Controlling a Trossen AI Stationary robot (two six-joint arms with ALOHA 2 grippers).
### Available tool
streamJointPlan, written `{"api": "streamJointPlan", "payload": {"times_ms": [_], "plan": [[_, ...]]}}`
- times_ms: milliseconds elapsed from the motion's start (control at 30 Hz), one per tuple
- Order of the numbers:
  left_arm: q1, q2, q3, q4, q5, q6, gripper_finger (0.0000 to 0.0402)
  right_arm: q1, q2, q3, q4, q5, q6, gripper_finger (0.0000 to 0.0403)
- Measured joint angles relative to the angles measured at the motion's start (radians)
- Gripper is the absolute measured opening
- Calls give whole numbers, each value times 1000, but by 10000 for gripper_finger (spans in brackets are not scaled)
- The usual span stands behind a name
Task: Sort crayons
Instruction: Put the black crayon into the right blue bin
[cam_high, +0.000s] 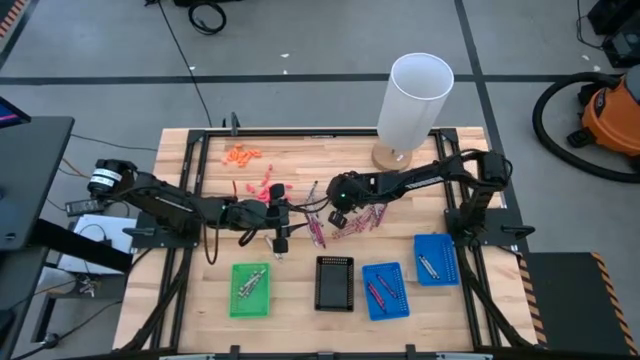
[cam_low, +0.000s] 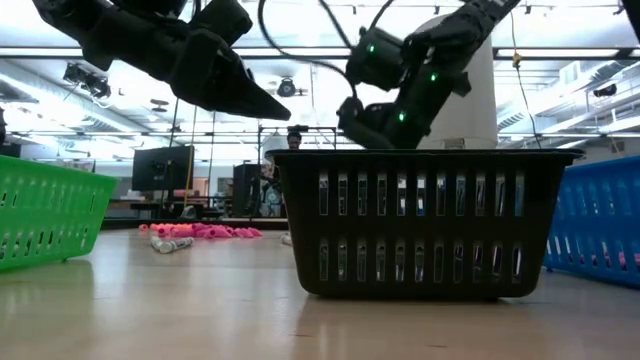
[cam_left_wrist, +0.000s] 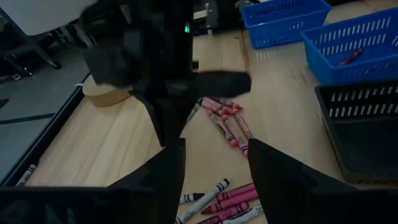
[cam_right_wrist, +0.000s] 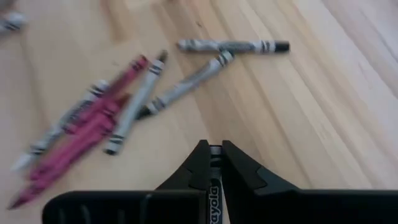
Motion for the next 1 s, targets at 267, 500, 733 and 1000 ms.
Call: {"api": "streamJointPlan", "payload": {"times_ms": [267,500,733,1000], "plan": [[0,0,0,-1,0,-27,185,69,-92,0,93,-66,-54,31],[0,0,0,-3,0,-27,185,125,-178,1,78,-76,-58,31],[0,0,0,-2,0,-27,185,200,-202,2,74,-256,-127,33],[0,0,1,1,0,-30,185,303,-150,3,155,-275,-261,33]]}}
